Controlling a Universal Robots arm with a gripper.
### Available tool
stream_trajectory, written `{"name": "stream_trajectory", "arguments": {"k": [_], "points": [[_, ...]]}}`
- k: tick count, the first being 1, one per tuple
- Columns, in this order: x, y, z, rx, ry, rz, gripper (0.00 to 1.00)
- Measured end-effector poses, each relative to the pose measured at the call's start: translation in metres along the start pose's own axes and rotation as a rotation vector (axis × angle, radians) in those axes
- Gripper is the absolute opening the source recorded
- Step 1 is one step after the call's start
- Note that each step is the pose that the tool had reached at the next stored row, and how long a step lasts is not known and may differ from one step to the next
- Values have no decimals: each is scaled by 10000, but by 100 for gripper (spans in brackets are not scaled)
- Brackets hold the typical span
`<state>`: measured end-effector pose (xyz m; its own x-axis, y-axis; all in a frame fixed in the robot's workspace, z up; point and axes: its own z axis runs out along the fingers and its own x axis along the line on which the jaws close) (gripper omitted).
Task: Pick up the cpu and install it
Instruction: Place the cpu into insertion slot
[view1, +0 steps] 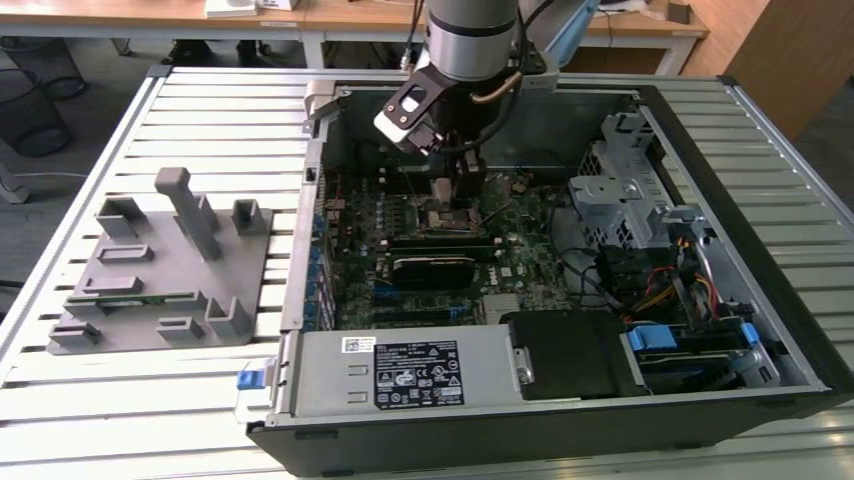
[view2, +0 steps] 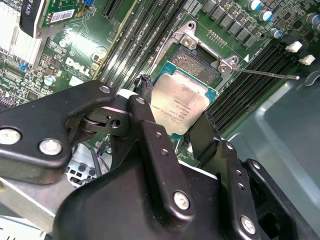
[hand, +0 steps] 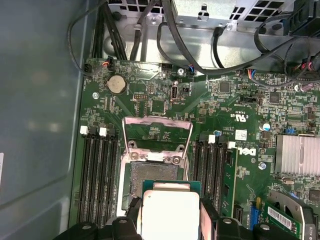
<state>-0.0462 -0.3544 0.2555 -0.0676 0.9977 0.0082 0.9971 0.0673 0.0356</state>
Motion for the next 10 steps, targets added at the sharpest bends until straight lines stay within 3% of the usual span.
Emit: {"name": "stream_trajectory", "arguments": {"k": [10], "points": [[23, 0, 35, 0, -5, 2, 55]]}}
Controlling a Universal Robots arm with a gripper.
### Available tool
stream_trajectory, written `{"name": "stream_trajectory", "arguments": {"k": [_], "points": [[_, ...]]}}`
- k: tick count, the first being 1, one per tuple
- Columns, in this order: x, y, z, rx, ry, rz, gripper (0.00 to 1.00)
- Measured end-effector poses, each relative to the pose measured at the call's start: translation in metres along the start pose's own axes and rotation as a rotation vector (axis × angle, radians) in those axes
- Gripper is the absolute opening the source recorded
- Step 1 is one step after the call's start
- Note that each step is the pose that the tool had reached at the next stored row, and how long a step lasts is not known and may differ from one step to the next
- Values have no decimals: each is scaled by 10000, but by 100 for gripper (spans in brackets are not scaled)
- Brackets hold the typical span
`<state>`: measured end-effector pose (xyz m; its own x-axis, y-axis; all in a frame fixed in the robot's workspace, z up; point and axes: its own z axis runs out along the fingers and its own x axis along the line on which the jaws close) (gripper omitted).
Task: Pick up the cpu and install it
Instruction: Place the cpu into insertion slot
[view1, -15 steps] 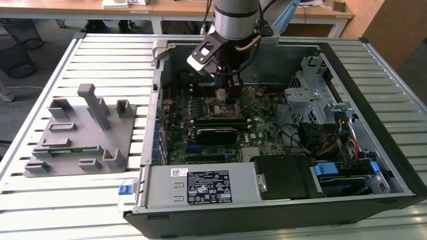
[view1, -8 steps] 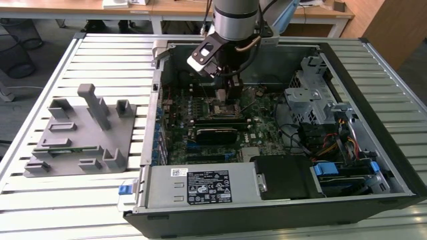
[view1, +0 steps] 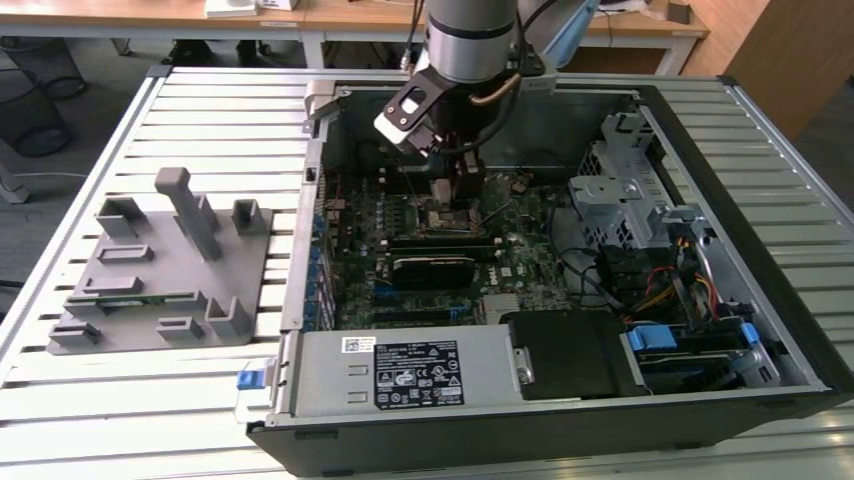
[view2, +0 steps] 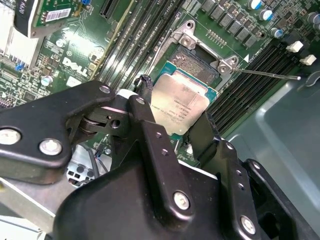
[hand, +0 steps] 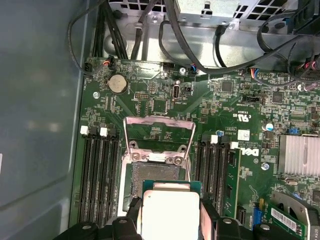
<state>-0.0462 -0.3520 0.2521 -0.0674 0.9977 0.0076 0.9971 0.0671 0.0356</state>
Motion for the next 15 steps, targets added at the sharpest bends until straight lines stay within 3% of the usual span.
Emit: {"name": "stream_trajectory", "arguments": {"k": [15], "points": [[20, -1, 65, 1, -5, 64, 55]]}}
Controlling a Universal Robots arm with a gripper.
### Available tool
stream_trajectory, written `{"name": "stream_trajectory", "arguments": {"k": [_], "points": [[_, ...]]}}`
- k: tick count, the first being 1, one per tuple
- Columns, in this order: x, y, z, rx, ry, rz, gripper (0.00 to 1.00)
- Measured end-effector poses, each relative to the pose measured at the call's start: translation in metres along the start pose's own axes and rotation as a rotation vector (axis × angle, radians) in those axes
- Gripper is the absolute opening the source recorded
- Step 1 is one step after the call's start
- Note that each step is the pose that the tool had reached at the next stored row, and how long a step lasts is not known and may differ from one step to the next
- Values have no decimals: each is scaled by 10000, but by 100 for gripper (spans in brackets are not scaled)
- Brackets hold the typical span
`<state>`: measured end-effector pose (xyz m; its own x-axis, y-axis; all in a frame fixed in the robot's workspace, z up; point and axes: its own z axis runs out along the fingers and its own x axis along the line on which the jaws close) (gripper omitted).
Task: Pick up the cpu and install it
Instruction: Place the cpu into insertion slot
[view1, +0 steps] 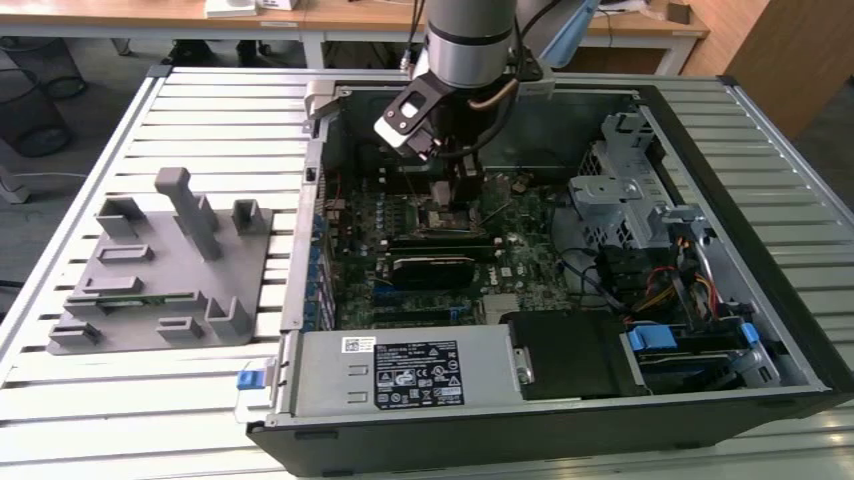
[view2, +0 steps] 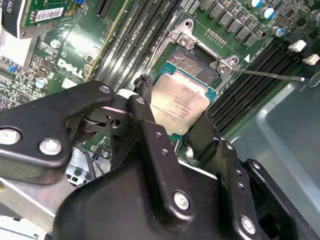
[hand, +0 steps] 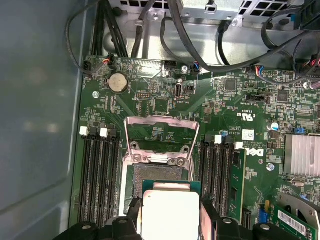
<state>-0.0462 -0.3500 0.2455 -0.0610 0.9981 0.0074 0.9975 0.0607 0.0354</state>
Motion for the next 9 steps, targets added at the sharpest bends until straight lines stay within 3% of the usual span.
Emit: {"name": "stream_trajectory", "arguments": {"k": [9], "points": [[28, 0, 45, -3, 3, 13, 55]]}}
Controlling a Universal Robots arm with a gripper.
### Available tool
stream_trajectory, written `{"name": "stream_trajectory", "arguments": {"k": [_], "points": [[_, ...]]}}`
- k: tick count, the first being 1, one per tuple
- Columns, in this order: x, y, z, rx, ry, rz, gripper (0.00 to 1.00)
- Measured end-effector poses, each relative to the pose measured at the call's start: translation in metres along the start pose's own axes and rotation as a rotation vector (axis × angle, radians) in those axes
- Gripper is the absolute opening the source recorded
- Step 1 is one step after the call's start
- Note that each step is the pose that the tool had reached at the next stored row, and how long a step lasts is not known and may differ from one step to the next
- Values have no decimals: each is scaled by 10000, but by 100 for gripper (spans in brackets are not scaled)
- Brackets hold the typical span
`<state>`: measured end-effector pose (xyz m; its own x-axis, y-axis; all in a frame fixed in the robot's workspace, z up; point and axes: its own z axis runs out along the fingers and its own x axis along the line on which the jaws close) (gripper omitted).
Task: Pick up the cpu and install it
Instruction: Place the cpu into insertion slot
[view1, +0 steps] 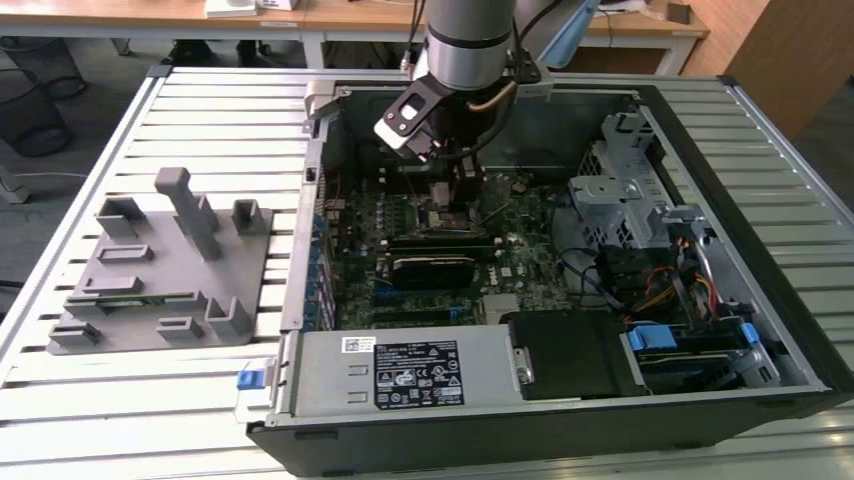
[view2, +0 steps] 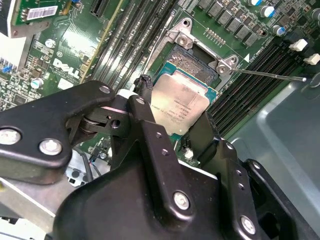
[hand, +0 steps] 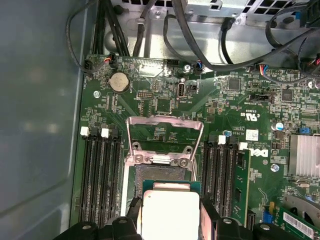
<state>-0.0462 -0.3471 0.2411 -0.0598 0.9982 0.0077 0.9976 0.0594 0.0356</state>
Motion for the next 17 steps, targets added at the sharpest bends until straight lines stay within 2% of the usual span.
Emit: {"name": "stream_trajectory", "arguments": {"k": [17], "points": [[33, 0, 70, 0, -3, 104, 55]]}}
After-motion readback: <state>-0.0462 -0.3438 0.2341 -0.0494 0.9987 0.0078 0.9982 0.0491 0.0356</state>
